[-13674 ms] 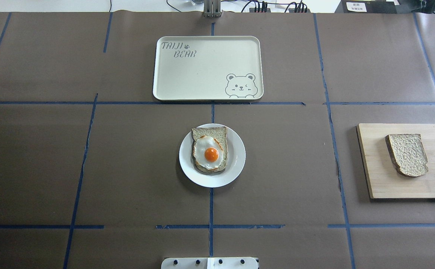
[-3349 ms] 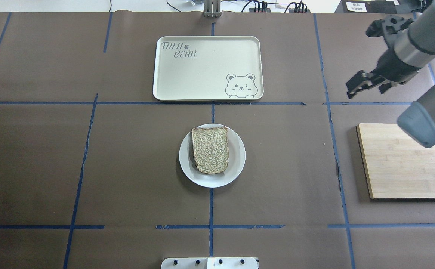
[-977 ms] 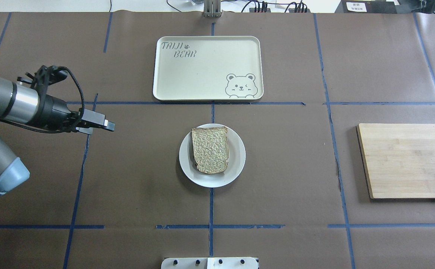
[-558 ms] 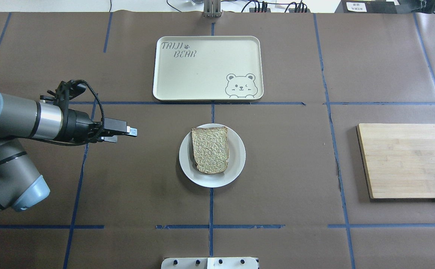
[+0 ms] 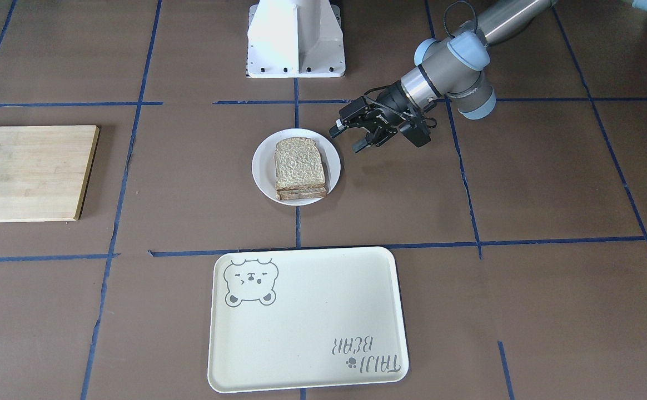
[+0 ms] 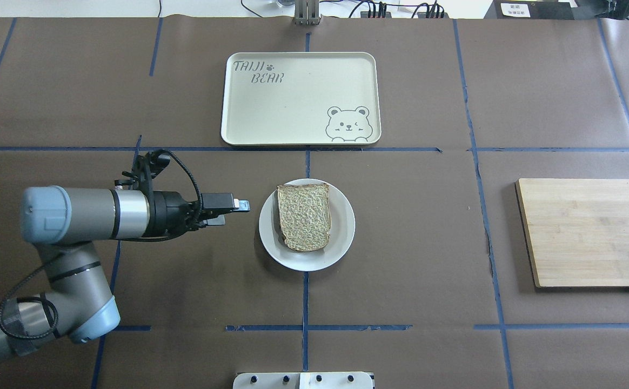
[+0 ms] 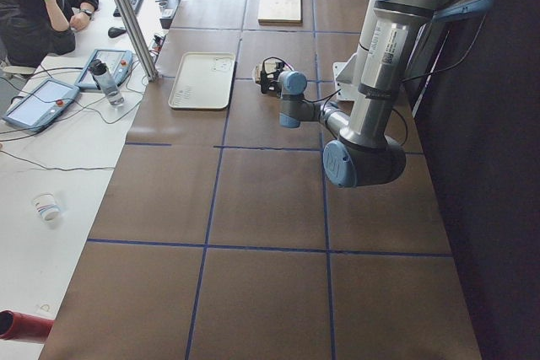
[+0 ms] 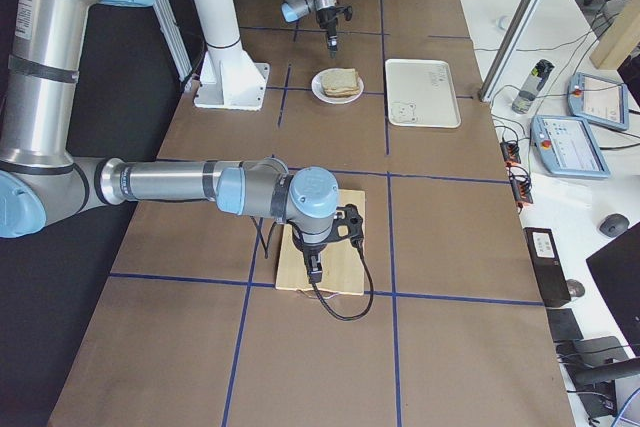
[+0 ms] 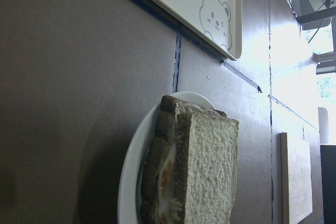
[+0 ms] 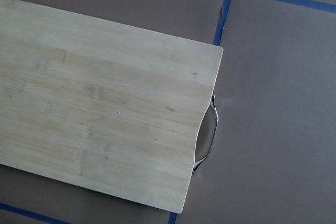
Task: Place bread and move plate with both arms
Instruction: 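Reach the left gripper toward the plate rim and grasp it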
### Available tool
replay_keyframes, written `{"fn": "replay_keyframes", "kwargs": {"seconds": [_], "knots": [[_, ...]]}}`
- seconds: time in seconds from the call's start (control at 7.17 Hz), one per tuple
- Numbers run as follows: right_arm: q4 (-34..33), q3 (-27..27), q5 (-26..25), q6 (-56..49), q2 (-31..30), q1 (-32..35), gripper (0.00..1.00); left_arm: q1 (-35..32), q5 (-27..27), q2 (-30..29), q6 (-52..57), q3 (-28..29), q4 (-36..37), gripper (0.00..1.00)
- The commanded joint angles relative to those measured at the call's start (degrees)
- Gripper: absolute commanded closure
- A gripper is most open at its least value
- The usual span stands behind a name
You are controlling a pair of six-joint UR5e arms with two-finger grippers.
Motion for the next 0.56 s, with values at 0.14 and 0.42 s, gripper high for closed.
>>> {"fn": "replay_keyframes", "kwargs": {"seconds": [0.14, 0.42], "knots": [[0.00, 0.00, 0.00, 0.00, 0.00, 0.00, 0.00, 1.45, 1.91, -2.20, -0.20, 3.94, -0.21, 0.05], [0.00, 0.09, 0.00, 0.00, 0.00, 0.00, 0.00, 1.80, 1.91, -2.99, -0.20, 5.52, -0.21, 0.43]]}}
